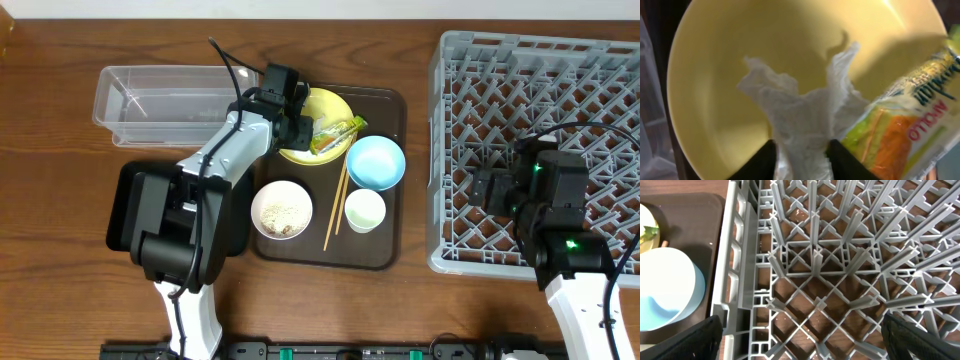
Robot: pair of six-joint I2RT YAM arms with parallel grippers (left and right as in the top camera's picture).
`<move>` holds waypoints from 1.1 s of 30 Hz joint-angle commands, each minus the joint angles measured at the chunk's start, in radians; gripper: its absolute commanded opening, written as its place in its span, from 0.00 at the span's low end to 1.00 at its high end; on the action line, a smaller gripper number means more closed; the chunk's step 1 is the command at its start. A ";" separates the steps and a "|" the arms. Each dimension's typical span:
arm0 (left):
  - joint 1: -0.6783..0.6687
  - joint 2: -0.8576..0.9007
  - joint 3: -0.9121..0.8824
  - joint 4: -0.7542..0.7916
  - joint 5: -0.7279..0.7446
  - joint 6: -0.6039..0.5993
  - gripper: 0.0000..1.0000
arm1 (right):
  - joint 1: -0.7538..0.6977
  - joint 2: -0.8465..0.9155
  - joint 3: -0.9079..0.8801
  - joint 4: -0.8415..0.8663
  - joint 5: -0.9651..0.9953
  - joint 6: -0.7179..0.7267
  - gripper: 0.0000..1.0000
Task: Sort waste into correct bins and load items into the dishwasher rack
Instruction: 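Move the left gripper over the yellow plate and grasp the white tissue, then carry the tissue with the left gripper and drop it into the clear bin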
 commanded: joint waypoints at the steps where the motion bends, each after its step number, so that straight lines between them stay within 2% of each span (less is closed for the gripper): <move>1: 0.002 0.000 0.021 -0.002 0.003 0.007 0.21 | 0.011 -0.004 0.023 -0.001 -0.003 -0.010 0.99; 3: 0.002 0.000 0.021 -0.004 0.003 0.007 0.07 | 0.011 -0.004 0.023 -0.001 -0.003 -0.010 0.99; 4: 0.002 -0.003 0.021 -0.008 0.003 0.007 0.06 | 0.011 -0.004 0.023 -0.001 -0.003 -0.010 0.99; 12: 0.016 -0.115 0.021 -0.023 -0.012 0.007 0.06 | 0.011 -0.004 0.023 -0.001 -0.003 -0.010 0.99; 20: 0.100 -0.327 0.021 -0.010 -0.198 0.007 0.06 | 0.011 -0.004 0.023 0.000 -0.003 -0.010 0.99; 25: 0.190 -0.362 0.021 -0.008 -0.261 0.007 0.07 | 0.011 -0.004 0.023 0.000 -0.003 -0.010 0.99; 28: 0.232 -0.343 0.020 -0.019 -0.261 0.007 0.17 | 0.011 -0.004 0.023 0.000 -0.003 -0.010 0.99; 30: 0.253 -0.323 0.020 -0.021 -0.260 0.006 0.43 | 0.011 -0.004 0.023 0.000 -0.003 -0.010 0.99; 33: 0.255 -0.316 0.020 -0.023 -0.219 0.008 0.57 | 0.011 -0.004 0.023 0.000 -0.003 -0.010 0.99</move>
